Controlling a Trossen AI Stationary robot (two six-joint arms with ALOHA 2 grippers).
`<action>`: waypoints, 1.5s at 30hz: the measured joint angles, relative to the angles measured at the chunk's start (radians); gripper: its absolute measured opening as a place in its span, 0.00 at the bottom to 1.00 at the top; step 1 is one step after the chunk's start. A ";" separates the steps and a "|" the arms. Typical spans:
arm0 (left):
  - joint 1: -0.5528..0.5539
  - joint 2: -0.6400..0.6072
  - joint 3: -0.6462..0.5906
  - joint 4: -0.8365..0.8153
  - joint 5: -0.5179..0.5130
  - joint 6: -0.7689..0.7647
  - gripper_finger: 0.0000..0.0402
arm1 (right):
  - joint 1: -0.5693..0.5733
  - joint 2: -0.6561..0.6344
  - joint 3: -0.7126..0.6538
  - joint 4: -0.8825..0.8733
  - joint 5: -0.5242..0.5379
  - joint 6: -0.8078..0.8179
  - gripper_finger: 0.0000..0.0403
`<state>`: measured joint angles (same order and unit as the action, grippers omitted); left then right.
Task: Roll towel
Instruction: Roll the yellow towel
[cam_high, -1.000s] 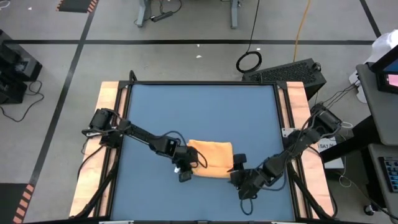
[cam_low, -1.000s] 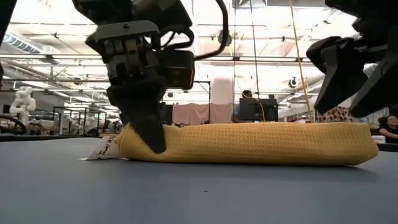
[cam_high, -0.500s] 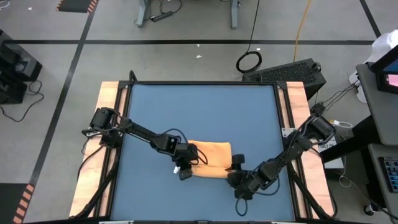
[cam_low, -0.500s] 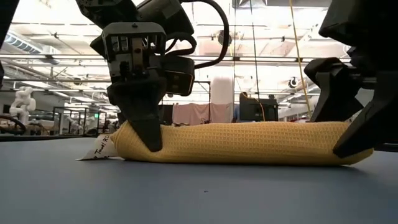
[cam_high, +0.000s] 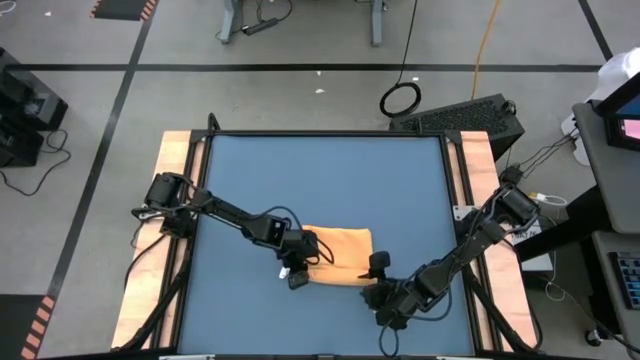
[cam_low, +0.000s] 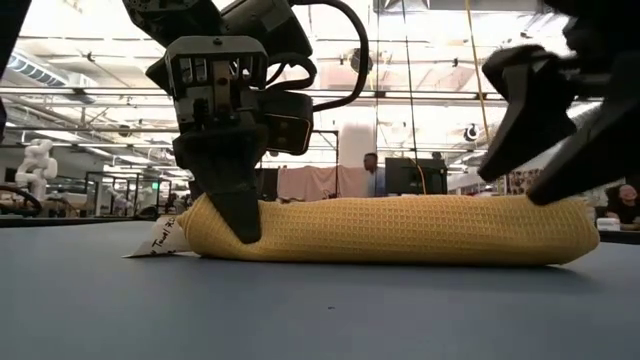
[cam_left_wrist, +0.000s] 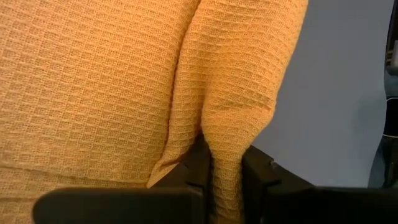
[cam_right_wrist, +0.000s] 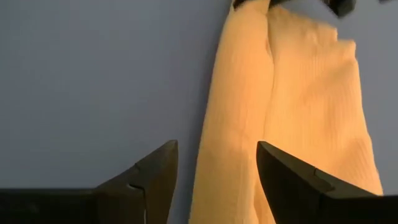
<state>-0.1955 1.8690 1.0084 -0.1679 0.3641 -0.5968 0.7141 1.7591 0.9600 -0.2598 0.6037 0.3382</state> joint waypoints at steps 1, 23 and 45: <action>0.000 0.000 0.000 0.000 0.000 0.000 0.12 | -0.003 0.003 0.000 -0.016 0.000 0.012 0.52; 0.000 0.000 0.000 0.001 -0.001 0.000 0.12 | -0.095 0.011 -0.001 -0.044 -0.160 0.069 0.41; -0.020 0.000 -0.001 0.015 -0.026 0.105 0.28 | -0.324 0.010 0.001 -0.060 -0.605 0.075 0.19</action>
<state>-0.2156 1.8690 1.0077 -0.1532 0.3385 -0.4914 0.3901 1.7691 0.9607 -0.3195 -0.0011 0.4136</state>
